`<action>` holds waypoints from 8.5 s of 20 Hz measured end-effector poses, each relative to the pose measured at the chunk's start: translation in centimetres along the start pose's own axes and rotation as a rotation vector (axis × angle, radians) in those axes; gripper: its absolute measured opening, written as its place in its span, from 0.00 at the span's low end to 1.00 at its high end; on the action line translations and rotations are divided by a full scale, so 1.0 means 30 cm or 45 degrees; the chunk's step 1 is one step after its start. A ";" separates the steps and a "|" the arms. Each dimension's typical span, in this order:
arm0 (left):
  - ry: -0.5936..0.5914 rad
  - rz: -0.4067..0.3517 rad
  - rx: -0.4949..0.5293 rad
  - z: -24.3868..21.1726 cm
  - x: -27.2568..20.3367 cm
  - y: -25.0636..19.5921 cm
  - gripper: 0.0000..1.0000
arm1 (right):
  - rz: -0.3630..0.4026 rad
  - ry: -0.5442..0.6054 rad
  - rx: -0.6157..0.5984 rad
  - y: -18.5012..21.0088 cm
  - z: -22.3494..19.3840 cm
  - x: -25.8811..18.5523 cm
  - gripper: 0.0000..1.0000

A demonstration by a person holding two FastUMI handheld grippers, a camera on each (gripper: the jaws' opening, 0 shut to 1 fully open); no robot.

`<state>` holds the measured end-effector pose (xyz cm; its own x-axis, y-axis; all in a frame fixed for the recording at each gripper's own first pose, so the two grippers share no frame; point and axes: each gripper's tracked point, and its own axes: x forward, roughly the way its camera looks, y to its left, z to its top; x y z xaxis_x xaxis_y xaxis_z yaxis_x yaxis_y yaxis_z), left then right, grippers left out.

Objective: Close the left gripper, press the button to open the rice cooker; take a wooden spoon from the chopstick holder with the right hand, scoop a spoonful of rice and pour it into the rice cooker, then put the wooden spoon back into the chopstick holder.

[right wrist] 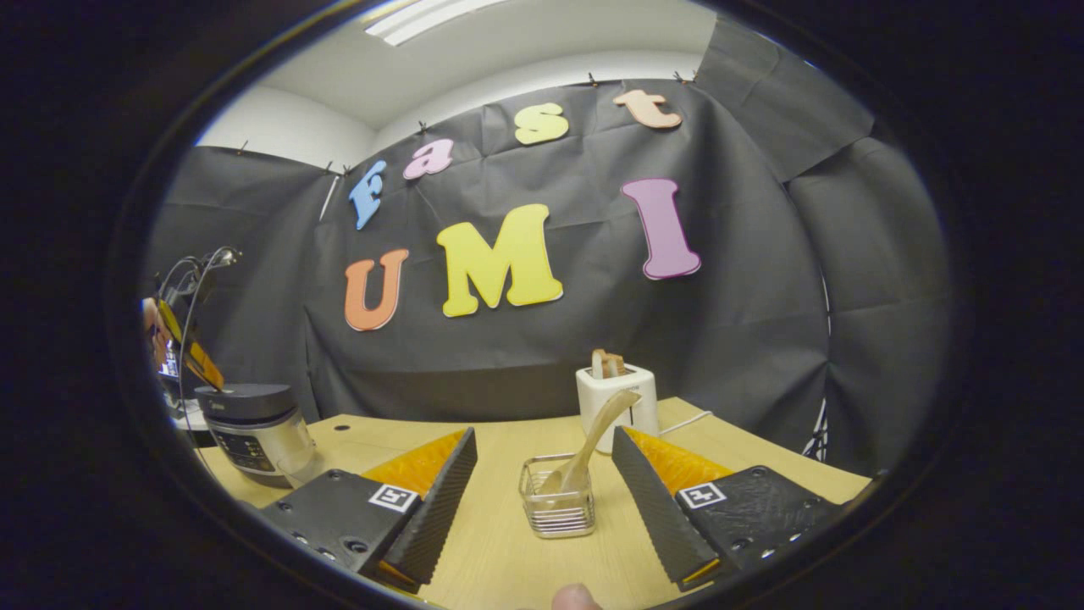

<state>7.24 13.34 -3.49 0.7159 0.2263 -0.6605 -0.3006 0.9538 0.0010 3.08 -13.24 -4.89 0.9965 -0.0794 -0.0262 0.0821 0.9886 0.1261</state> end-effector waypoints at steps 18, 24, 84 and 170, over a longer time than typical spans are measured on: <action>-0.638 -0.048 0.105 0.119 -0.226 -0.039 1.00 | 0.120 0.030 -0.080 0.056 0.035 -0.046 0.95; -0.785 -0.124 0.178 0.014 -0.277 -0.175 0.96 | 0.113 0.130 -0.077 0.008 -0.016 -0.055 0.95; -0.922 -0.129 0.146 -0.045 -0.253 -0.030 0.99 | 0.093 0.143 0.044 0.206 0.182 0.500 0.01; -0.871 0.026 0.061 -0.087 -0.200 0.433 0.99 | 0.643 0.642 0.628 1.415 0.134 0.602 0.01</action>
<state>-2.60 23.86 -1.46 0.9521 0.3035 -0.0369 -0.3014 0.9521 0.0522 24.61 26.78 3.98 0.7991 0.5358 -0.2725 -0.2547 0.7124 0.6540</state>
